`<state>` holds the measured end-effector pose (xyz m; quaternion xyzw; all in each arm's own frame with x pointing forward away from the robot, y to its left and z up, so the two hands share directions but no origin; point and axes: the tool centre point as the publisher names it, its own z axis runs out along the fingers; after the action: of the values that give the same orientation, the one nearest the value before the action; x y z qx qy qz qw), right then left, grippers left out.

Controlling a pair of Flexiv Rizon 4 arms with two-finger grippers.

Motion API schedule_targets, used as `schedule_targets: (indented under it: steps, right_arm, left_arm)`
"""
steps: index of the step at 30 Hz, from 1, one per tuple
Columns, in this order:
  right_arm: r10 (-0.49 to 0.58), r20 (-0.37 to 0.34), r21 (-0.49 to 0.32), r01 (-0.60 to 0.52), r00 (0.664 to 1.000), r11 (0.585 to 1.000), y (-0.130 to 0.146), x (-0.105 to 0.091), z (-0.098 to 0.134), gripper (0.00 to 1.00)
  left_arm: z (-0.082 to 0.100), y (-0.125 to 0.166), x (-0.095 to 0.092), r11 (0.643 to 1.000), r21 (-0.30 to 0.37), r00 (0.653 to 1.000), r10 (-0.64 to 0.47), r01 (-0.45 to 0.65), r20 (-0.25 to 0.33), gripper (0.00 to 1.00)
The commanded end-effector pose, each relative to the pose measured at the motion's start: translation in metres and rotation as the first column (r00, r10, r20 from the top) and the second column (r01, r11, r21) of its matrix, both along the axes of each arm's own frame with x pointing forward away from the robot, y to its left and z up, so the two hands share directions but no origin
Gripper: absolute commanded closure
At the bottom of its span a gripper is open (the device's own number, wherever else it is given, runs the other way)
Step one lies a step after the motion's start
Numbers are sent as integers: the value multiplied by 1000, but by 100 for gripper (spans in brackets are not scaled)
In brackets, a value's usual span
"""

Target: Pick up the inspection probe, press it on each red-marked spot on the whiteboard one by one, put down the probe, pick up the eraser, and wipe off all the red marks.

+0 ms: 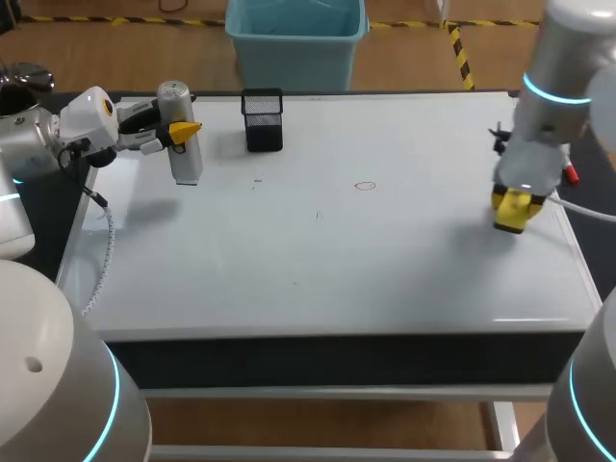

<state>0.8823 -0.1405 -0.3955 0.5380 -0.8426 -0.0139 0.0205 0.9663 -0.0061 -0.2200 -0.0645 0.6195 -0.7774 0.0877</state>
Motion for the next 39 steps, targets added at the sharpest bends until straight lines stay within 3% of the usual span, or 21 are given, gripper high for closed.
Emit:
schedule_targets:
  steps: [1,9,31,39]
  right_arm:
    - [-5,11,33,5,1000,999,-19,-1,2,100]
    - [-22,12,50,21,1000,999,-41,-4,1,100]
    - [-22,12,50,21,1000,999,-41,-4,1,100]
    - [-22,12,50,21,1000,999,-41,-4,1,100]
  left_arm:
    - [0,0,1,1000,-2,1000,-2,2,2,100]
    - [0,0,1,1000,-2,1000,-2,2,2,100]
    - [0,0,1,1000,-2,1000,-2,2,2,100]
    - [9,-40,-41,998,-17,995,-65,66,78,100]
